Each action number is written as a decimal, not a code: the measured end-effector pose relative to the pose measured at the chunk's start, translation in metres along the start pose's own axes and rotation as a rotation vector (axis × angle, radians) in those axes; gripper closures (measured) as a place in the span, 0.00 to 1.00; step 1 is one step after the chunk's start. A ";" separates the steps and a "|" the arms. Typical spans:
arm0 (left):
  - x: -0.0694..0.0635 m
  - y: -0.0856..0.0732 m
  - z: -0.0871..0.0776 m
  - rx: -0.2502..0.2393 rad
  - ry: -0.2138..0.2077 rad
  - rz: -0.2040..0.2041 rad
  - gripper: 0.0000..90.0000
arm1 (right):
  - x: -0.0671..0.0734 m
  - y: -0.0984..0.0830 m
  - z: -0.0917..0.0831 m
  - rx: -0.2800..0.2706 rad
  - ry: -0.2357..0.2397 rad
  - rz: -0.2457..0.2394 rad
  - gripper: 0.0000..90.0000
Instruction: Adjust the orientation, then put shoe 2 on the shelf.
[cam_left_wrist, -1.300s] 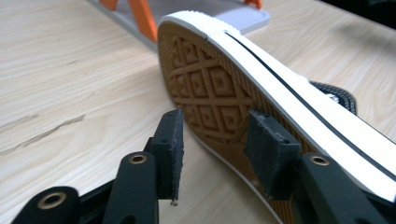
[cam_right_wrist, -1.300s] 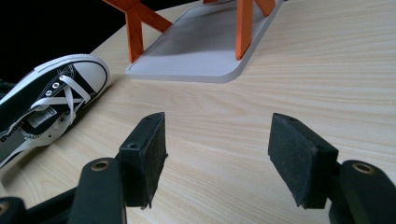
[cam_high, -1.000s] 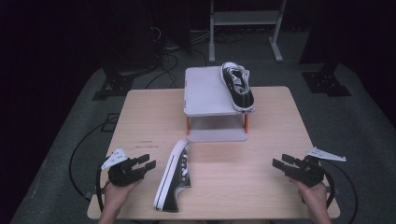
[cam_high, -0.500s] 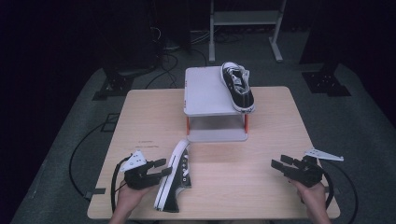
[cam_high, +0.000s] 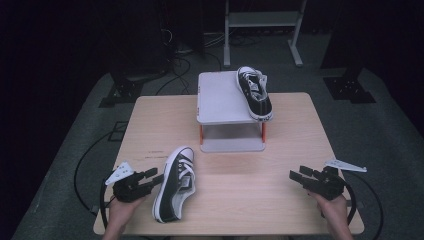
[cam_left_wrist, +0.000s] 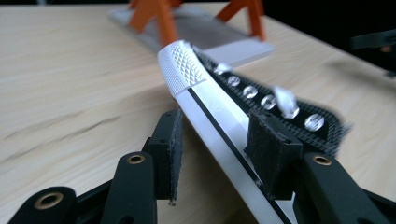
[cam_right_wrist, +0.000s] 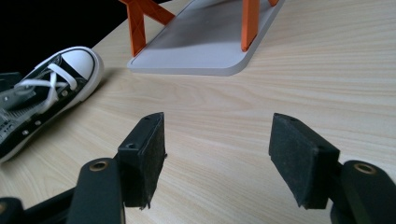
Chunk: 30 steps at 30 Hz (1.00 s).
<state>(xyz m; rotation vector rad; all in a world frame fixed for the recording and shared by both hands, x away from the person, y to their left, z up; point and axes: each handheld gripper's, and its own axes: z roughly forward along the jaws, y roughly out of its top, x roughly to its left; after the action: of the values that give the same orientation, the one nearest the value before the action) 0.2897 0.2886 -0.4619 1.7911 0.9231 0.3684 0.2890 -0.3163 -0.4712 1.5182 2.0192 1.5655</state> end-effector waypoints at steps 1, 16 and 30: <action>0.006 -0.002 -0.003 0.017 0.011 -0.010 0.61 | 0.000 0.000 0.001 -0.002 0.001 -0.005 0.39; 0.008 0.005 -0.021 -0.065 -0.035 -0.115 0.53 | 0.000 -0.001 -0.001 -0.002 0.009 -0.009 0.39; -0.002 0.002 -0.009 -0.022 -0.063 -0.133 0.49 | 0.001 -0.001 0.000 -0.004 0.015 -0.013 0.39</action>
<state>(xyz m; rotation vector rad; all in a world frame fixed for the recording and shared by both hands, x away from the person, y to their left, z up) 0.2832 0.2926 -0.4556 1.7012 0.9837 0.2354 0.2878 -0.3155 -0.4717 1.4933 2.0281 1.5805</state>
